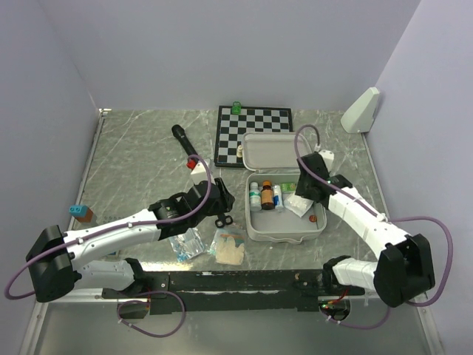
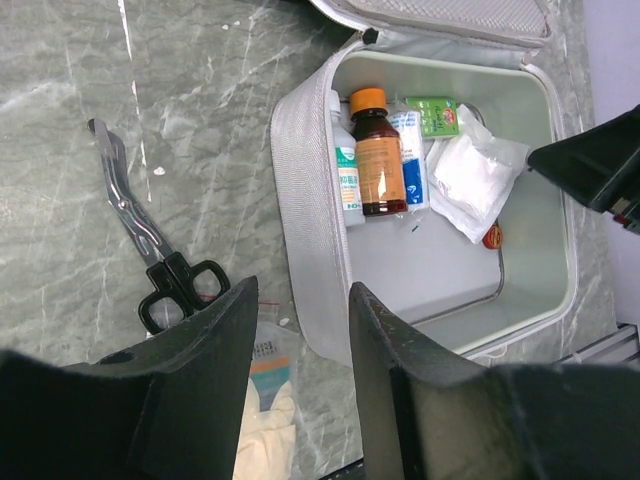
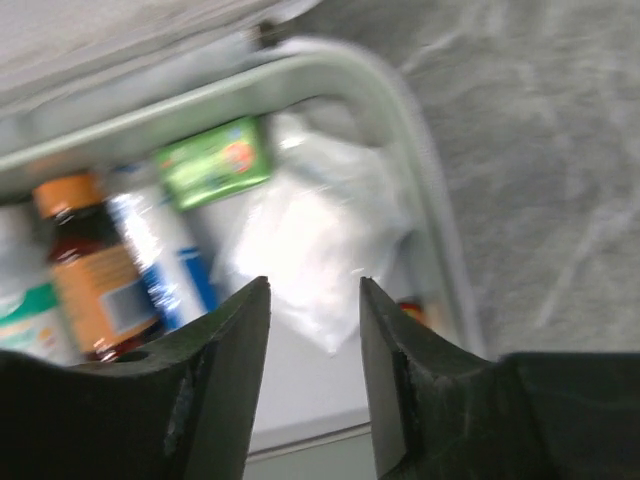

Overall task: Organize the medicine kit
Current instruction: Adjust the medical item in the medicine box.

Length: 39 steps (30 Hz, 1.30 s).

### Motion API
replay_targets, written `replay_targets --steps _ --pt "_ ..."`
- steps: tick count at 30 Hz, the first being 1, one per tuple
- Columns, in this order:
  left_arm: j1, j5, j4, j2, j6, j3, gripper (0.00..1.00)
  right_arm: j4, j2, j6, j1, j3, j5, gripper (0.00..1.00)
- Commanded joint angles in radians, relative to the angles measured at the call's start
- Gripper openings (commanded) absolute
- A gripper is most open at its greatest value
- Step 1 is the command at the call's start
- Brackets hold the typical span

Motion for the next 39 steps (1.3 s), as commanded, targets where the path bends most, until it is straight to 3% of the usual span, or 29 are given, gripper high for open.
replay_targets --steps 1,5,12,26,36,39 --pt "0.005 0.025 0.036 0.006 -0.003 -0.005 0.46 0.048 0.010 0.000 0.093 -0.020 -0.074 0.43" --pt "0.005 0.029 0.019 0.008 -0.007 -0.002 0.46 0.044 0.093 0.015 0.114 -0.015 -0.109 0.30" --pt "0.004 0.030 0.028 -0.004 -0.014 -0.025 0.46 0.017 0.153 0.029 0.112 -0.018 -0.097 0.19" --pt "0.004 0.016 -0.005 -0.012 -0.014 -0.027 0.45 0.051 0.320 0.032 0.020 0.067 -0.134 0.17" --pt "0.004 0.015 -0.016 -0.012 -0.017 -0.033 0.45 0.065 0.282 -0.023 -0.017 0.068 -0.115 0.19" --pt "0.004 0.015 -0.015 -0.015 -0.015 -0.034 0.45 0.111 0.215 -0.068 -0.002 0.029 -0.153 0.28"
